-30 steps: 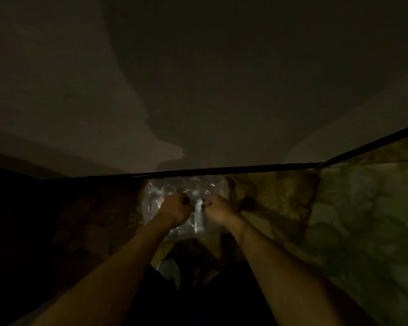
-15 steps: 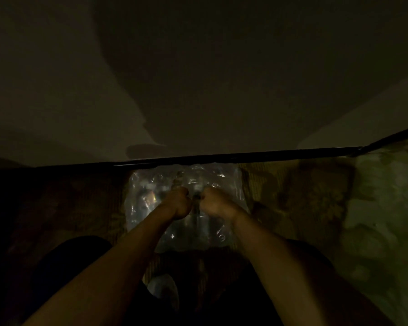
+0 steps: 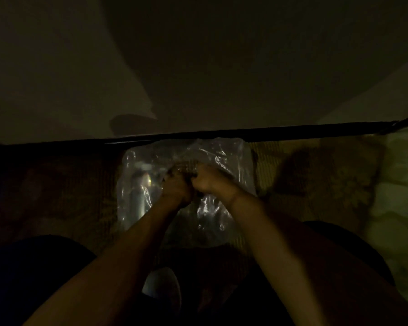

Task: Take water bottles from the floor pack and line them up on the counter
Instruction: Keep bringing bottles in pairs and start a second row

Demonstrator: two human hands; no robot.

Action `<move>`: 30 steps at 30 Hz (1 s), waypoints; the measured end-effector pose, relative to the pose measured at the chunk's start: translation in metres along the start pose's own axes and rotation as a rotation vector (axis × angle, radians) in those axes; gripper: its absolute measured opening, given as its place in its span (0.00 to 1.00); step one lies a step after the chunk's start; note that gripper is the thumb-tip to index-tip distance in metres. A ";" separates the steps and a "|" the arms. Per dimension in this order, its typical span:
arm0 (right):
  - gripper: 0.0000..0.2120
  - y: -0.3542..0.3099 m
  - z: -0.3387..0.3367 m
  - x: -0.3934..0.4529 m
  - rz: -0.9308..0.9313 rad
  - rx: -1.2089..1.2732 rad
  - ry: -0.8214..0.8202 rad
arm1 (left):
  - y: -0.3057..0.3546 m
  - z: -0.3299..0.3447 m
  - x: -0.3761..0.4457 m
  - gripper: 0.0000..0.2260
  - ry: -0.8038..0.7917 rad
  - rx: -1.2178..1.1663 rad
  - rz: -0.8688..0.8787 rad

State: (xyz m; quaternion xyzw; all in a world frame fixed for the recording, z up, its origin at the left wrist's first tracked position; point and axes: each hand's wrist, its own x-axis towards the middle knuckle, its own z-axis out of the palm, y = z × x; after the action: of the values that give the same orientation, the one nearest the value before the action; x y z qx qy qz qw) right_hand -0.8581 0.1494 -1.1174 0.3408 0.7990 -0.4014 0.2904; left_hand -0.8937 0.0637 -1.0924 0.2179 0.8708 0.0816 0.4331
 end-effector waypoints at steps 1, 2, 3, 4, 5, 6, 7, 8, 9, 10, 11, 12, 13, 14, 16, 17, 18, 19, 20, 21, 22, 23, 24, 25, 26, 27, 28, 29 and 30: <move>0.21 0.000 0.004 0.004 0.016 -0.020 0.004 | -0.003 0.002 0.003 0.24 0.011 0.014 -0.012; 0.22 -0.001 0.007 0.005 0.036 -0.041 0.011 | -0.007 0.006 0.006 0.27 0.028 0.027 -0.031; 0.21 -0.001 0.008 0.006 0.056 -0.063 0.021 | -0.010 0.009 0.010 0.30 0.054 0.045 -0.052; 0.20 0.000 0.009 0.010 0.083 -0.081 0.034 | -0.012 0.011 0.012 0.34 0.087 0.054 -0.077; 0.18 0.002 0.010 0.013 0.104 -0.088 0.040 | -0.012 0.012 0.012 0.36 0.118 0.052 -0.102; 0.17 0.003 0.012 0.015 0.119 -0.056 0.029 | -0.011 0.011 0.011 0.37 0.136 0.049 -0.125; 0.16 0.005 0.014 0.018 0.118 0.001 0.015 | -0.009 0.011 0.010 0.38 0.138 0.049 -0.149; 0.16 0.006 0.017 0.020 0.130 0.074 -0.003 | -0.007 0.010 0.010 0.39 0.129 0.052 -0.177; 0.15 0.006 0.020 0.022 0.152 0.139 -0.018 | -0.005 0.009 0.010 0.42 0.117 0.059 -0.211; 0.15 0.006 0.024 0.025 0.181 0.202 -0.020 | -0.003 0.008 0.011 0.44 0.107 0.065 -0.240; 0.16 0.004 0.029 0.027 0.203 0.271 -0.014 | -0.003 0.008 0.014 0.46 0.099 0.070 -0.263; 0.16 0.005 0.036 0.031 0.215 0.347 0.005 | -0.004 0.007 0.016 0.47 0.097 0.078 -0.284; 0.18 0.005 0.042 0.037 0.245 0.422 0.026 | -0.006 0.008 0.018 0.47 0.095 0.093 -0.299; 0.20 0.007 0.049 0.042 0.274 0.501 0.045 | -0.009 0.008 0.019 0.47 0.107 0.106 -0.306; 0.21 0.006 0.053 0.043 0.315 0.578 0.040 | -0.018 0.007 0.021 0.44 0.152 0.101 -0.290; 0.19 0.004 0.053 0.043 0.317 0.564 0.020 | -0.023 0.005 0.021 0.43 0.175 0.084 -0.271; 0.18 0.002 0.051 0.043 0.299 0.559 0.022 | -0.027 0.004 0.022 0.41 0.192 0.072 -0.252; 0.17 0.000 0.051 0.043 0.284 0.550 0.018 | -0.032 0.003 0.024 0.38 0.198 0.074 -0.241; 0.18 -0.001 0.052 0.044 0.281 0.587 -0.002 | -0.035 0.002 0.025 0.36 0.204 0.085 -0.232; 0.18 -0.004 0.055 0.049 0.305 0.619 -0.011 | -0.038 0.003 0.027 0.33 0.214 0.099 -0.221; 0.19 -0.004 0.057 0.053 0.309 0.609 -0.014 | -0.040 0.004 0.029 0.31 0.233 0.111 -0.212; 0.19 -0.004 0.059 0.056 0.299 0.578 -0.006 | -0.043 0.006 0.032 0.29 0.246 0.120 -0.211; 0.19 -0.005 0.059 0.052 0.285 0.549 0.003 | -0.045 0.009 0.034 0.29 0.253 0.131 -0.213; 0.20 -0.006 0.058 0.048 0.257 0.479 0.011 | -0.047 0.011 0.035 0.29 0.248 0.146 -0.215; 0.20 -0.007 0.054 0.036 0.204 0.380 0.002 | -0.047 0.011 0.036 0.30 0.235 0.157 -0.214; 0.21 -0.006 0.054 0.031 0.160 0.291 0.009 | -0.048 0.012 0.036 0.31 0.225 0.158 -0.217; 0.21 -0.001 0.053 0.028 0.126 0.233 0.016 | -0.049 0.011 0.036 0.32 0.219 0.149 -0.223; 0.20 0.002 0.054 0.028 0.124 0.209 -0.010 | -0.050 0.011 0.036 0.32 0.219 0.134 -0.224; 0.19 0.002 0.053 0.028 0.111 0.201 -0.009 | -0.050 0.010 0.034 0.31 0.227 0.112 -0.212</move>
State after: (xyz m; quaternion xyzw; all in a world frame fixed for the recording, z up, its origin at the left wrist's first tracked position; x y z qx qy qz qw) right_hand -0.8633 0.1145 -1.1654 0.4102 0.7332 -0.4644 0.2801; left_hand -0.9196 0.0340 -1.1393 0.1380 0.9354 0.0110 0.3253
